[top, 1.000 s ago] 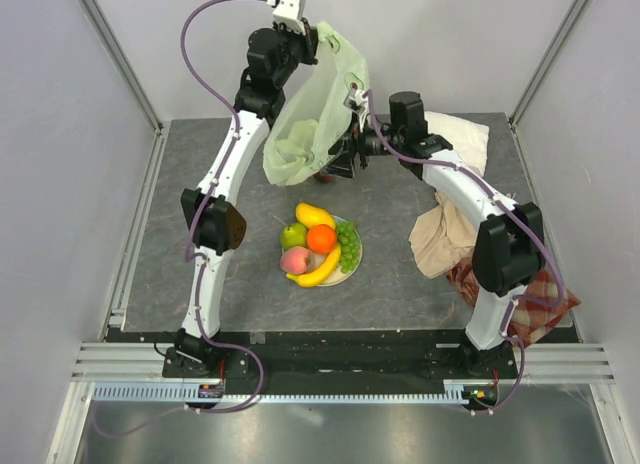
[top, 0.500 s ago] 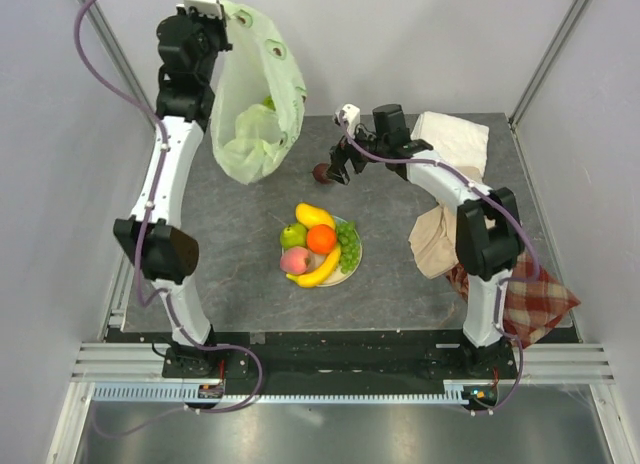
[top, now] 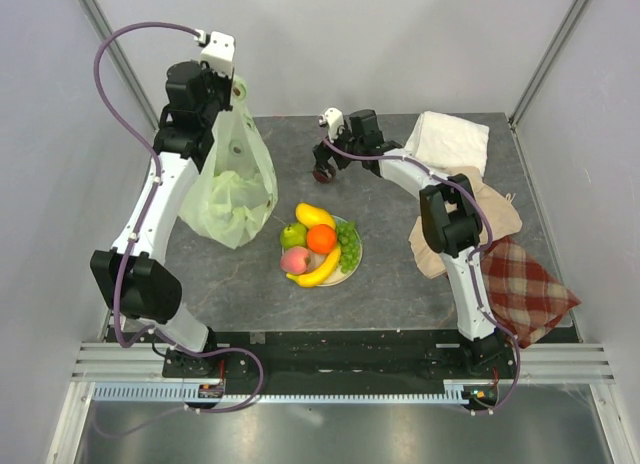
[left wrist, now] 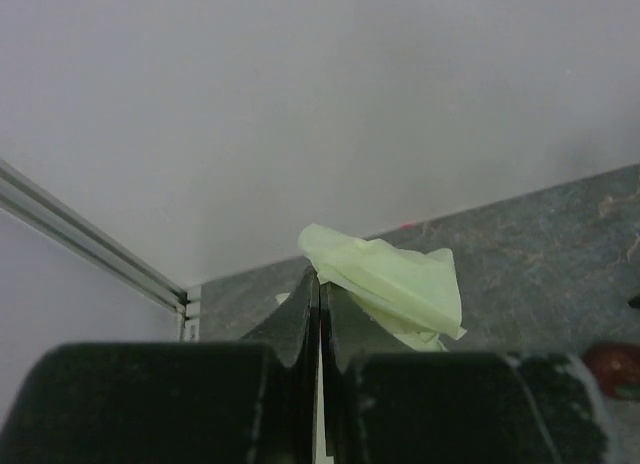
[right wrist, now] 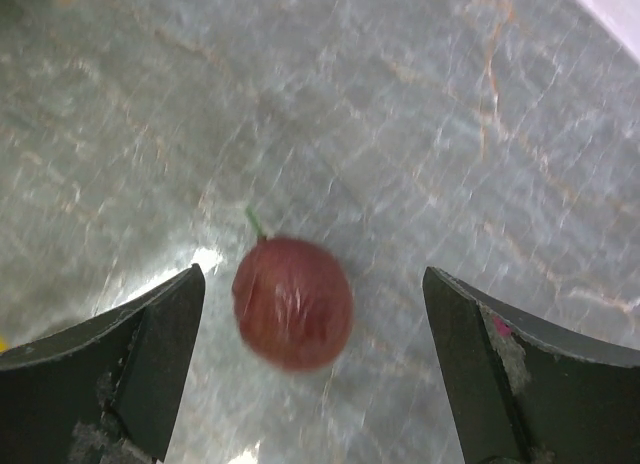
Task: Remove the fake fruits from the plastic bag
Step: Pick up the fake fruit from the center of the board.
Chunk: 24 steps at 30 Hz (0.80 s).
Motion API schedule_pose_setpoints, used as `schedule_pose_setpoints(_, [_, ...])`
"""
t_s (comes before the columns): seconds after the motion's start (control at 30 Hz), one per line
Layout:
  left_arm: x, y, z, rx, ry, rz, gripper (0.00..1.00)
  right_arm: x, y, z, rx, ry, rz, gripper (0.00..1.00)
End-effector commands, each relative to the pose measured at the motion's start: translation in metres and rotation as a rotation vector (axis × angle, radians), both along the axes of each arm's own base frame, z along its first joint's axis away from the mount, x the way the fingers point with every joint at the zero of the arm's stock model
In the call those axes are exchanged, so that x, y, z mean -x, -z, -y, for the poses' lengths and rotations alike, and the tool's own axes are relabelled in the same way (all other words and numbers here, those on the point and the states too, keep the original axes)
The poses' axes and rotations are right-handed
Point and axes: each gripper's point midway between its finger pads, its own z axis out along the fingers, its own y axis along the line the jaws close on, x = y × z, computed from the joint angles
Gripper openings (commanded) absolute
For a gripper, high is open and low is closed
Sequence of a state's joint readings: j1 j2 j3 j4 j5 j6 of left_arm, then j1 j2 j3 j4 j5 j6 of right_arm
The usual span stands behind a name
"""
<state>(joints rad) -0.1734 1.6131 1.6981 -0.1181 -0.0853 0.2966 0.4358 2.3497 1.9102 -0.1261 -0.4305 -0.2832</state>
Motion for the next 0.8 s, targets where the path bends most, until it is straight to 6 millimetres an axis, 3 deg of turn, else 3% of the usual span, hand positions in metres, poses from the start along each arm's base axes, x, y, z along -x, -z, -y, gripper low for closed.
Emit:
schedule_pose_setpoints(0.0, [0.020,0.006,-0.001,-0.006,0.019,-0.037,0.02,-0.018,-0.010,-0.016,-0.020,0.012,0.067,0.98])
schedule_pose_setpoints(0.27, [0.030,0.045,-0.001,-0.015,0.028,-0.136,0.02,-0.015,0.018,-0.014,0.040,0.028,-0.005,0.98])
schedule_pose_setpoints(0.53, [0.032,0.051,-0.003,-0.017,0.015,-0.150,0.02,-0.013,0.021,-0.007,0.081,0.043,-0.021,0.95])
schedule_pose_setpoints(0.77, [0.034,0.057,-0.003,-0.024,0.020,-0.168,0.02,-0.008,0.036,-0.005,0.107,0.025,-0.053,0.81])
